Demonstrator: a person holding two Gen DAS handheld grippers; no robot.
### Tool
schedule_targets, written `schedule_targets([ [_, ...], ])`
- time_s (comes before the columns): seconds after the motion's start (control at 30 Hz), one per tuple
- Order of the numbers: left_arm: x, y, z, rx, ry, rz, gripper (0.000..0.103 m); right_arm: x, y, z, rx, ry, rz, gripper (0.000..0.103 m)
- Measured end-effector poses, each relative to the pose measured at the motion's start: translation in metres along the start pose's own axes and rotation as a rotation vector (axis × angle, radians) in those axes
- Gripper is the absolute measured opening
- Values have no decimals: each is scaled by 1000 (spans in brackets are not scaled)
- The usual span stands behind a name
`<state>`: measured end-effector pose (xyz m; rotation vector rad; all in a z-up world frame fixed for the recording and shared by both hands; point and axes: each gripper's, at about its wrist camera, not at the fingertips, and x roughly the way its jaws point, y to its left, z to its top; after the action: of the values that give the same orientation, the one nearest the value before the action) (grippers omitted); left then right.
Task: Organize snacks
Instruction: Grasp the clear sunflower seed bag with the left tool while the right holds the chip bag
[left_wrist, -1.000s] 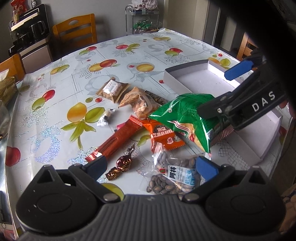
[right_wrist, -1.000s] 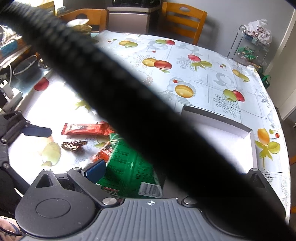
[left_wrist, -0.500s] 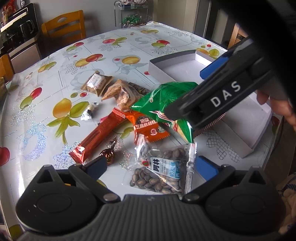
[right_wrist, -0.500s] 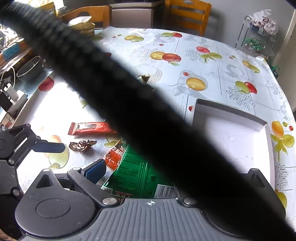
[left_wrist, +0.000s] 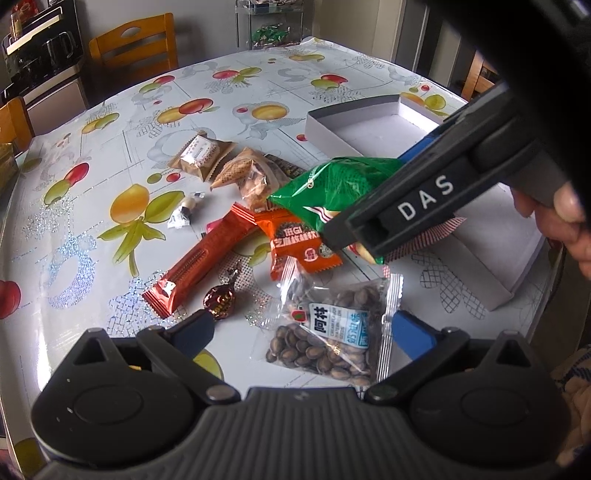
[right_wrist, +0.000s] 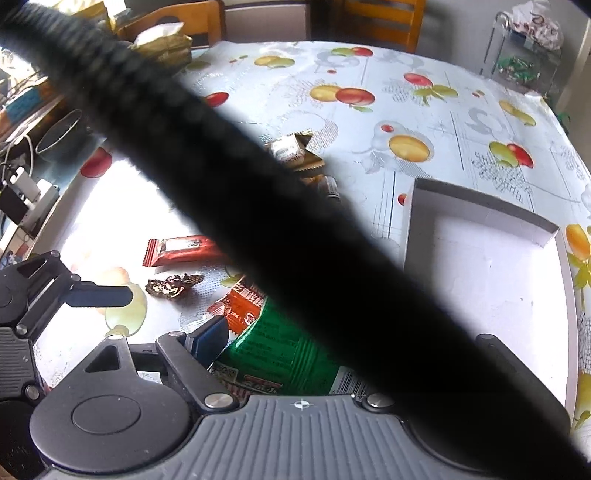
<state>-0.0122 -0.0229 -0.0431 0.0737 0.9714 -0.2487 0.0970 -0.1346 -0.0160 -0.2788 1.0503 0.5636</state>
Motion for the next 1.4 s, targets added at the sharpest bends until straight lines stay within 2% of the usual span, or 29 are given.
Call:
schedule_targets([
  [0.17,3,-4,-1,20,-8,-17,103,7,1,1,4,19,4,85],
  [0.3,8,-10,-2,47,-12,-26,103,9,1,1,2,22,19,76],
  [0.6,26,-18,-8,87,10,-33,103,4,-4,2,29,-5,40,68],
  [0.93,41,-30,-10,143,9,-37,103,-6,-5,7,25,-39,50,67],
  [1.2,51,-33,-14,142,7,-26,103,-10,-9,9,22,-45,56,67],
  [1.3,51,-32,-13,131,-3,-29,98,-11,-10,9,21,-46,57,67],
  [1.4,49,-32,-12,130,-20,-35,86,-11,-10,9,22,-47,56,67],
])
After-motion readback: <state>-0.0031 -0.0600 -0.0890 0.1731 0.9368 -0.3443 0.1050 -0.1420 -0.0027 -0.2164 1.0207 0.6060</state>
